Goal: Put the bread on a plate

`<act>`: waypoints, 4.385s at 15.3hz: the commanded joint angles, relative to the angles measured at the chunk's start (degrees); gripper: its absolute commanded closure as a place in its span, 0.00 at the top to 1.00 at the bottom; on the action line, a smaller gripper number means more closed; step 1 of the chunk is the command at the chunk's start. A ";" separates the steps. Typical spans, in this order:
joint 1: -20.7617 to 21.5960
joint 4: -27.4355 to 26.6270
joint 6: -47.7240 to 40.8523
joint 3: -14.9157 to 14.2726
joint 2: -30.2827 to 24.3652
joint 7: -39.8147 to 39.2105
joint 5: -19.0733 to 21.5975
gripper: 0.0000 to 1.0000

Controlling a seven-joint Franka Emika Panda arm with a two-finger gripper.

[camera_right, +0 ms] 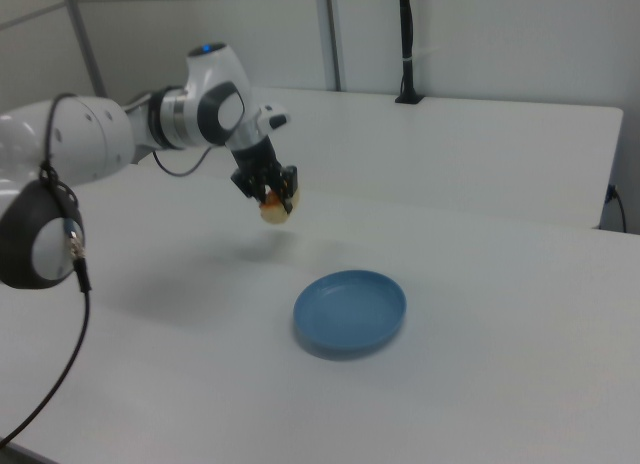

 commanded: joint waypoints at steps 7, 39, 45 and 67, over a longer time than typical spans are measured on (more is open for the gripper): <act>-9.50 -16.31 -12.92 -0.48 -24.87 2.05 7.66 0.46; -16.63 -28.44 6.32 -0.92 -13.19 13.91 -5.69 0.71; -16.63 -28.35 2.64 -0.84 -15.38 17.25 -8.06 1.00; -5.20 -23.52 -23.06 -0.84 -40.00 1.52 8.20 1.00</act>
